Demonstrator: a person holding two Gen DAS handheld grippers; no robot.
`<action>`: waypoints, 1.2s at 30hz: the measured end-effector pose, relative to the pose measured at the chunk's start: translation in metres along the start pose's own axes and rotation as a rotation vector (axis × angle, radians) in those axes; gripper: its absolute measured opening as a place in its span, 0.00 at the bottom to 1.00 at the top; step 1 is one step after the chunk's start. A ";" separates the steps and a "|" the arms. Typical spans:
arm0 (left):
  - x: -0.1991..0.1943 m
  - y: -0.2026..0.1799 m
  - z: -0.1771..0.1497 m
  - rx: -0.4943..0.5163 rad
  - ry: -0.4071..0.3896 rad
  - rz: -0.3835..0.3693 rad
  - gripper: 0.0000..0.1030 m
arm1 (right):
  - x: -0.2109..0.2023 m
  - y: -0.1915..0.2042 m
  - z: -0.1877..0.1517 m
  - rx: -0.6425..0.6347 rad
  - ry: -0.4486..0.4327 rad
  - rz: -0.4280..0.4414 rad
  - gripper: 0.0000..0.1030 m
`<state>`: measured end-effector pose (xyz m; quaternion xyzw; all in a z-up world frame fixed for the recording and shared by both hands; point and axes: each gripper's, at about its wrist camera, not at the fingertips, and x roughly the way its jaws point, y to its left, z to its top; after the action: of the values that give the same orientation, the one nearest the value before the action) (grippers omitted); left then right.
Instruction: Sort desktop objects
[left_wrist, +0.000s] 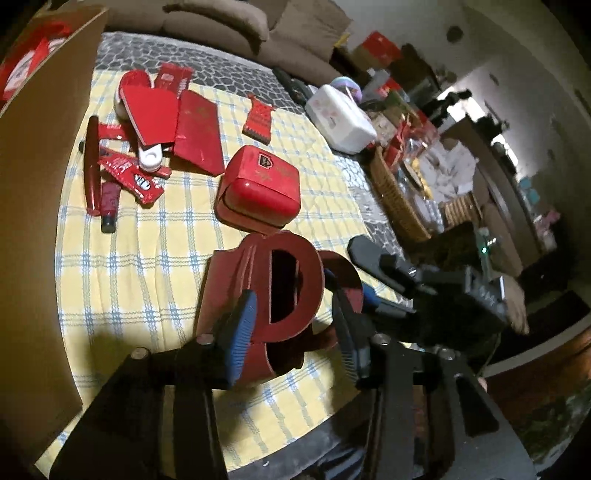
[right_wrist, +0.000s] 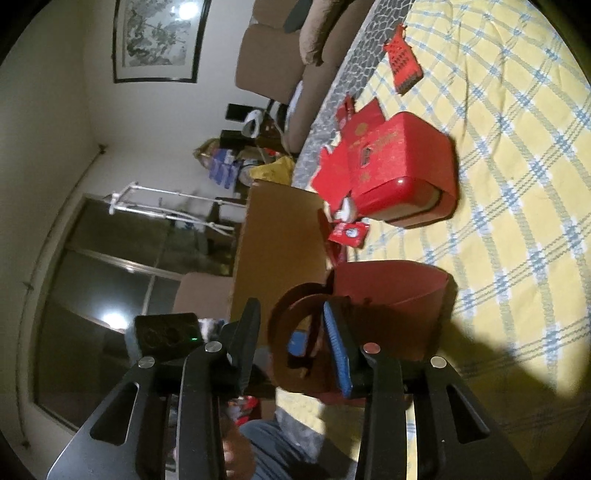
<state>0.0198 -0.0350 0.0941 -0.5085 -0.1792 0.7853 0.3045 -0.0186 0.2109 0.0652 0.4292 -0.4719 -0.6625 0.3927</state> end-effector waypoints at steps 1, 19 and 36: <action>0.000 -0.001 0.000 0.011 0.002 0.004 0.24 | 0.000 0.000 0.000 -0.001 0.000 0.007 0.36; 0.000 -0.015 -0.003 0.121 0.005 -0.006 0.14 | 0.007 0.002 -0.006 0.004 0.057 0.044 0.25; -0.041 -0.026 0.001 0.106 -0.044 -0.060 0.09 | 0.013 0.057 -0.012 -0.122 0.087 -0.005 0.24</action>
<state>0.0386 -0.0423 0.1387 -0.4686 -0.1594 0.7952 0.3503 -0.0051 0.1813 0.1152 0.4341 -0.4123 -0.6715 0.4366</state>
